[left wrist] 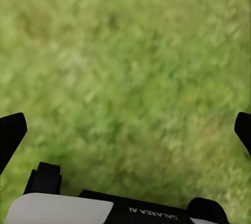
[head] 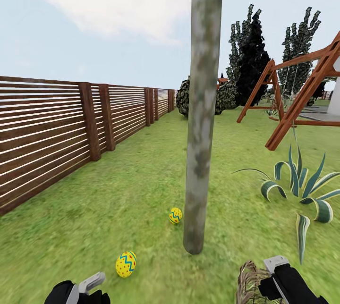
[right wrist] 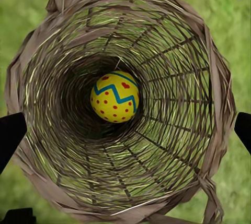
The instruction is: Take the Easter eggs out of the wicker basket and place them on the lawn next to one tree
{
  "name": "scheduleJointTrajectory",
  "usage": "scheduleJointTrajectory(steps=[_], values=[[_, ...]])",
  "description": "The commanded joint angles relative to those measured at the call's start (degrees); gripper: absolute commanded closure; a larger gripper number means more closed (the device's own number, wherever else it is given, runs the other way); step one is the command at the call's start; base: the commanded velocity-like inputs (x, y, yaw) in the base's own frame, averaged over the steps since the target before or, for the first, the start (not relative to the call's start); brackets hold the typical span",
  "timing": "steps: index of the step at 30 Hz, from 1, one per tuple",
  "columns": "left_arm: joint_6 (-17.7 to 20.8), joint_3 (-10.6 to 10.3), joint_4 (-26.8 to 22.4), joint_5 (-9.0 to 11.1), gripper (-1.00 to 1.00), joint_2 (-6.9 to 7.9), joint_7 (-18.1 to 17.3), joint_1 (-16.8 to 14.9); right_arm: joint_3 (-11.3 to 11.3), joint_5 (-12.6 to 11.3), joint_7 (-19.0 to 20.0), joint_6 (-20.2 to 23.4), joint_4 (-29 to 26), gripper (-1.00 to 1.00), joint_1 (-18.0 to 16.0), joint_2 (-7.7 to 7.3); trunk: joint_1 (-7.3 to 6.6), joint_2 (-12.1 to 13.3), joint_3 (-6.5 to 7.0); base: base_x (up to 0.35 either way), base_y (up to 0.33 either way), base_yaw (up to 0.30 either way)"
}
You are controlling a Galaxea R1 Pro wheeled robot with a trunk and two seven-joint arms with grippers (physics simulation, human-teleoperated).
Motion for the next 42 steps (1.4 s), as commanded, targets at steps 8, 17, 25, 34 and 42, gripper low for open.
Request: scheduleJointTrajectory(steps=[8,17,25,34,42], values=[[0.27,0.10,-0.06,0.28,-1.00,-0.04,-0.02,-0.04,0.09,0.65,0.50,0.26,-0.07,-1.00,-0.03,-0.05,1.31,-2.44,-1.15,0.000,0.000,0.000],[0.20,0.19,-0.24,0.27,-1.00,0.03,0.39,-0.03,0.09,0.64,0.50,0.26,-0.07,-1.00,-0.04,-0.01,3.29,-6.05,-2.76,0.000,0.000,0.000],[0.15,0.60,-0.63,0.44,-1.00,0.15,0.01,-0.03,0.09,0.64,0.50,0.26,-0.07,-1.00,-0.03,0.07,4.61,-8.46,-3.84,0.120,0.000,0.000],[0.25,0.64,-0.26,0.28,-1.00,0.31,0.22,-0.03,0.09,0.62,0.50,0.42,-0.16,-1.00,-0.03,0.19,6.15,-11.27,-5.09,0.068,0.000,0.000],[0.19,0.34,-0.14,0.20,-1.00,0.23,0.40,-0.03,0.20,0.58,0.56,0.64,-1.73,-1.00,-0.03,-0.02,7.90,-14.47,-6.53,0.001,0.000,0.000]])
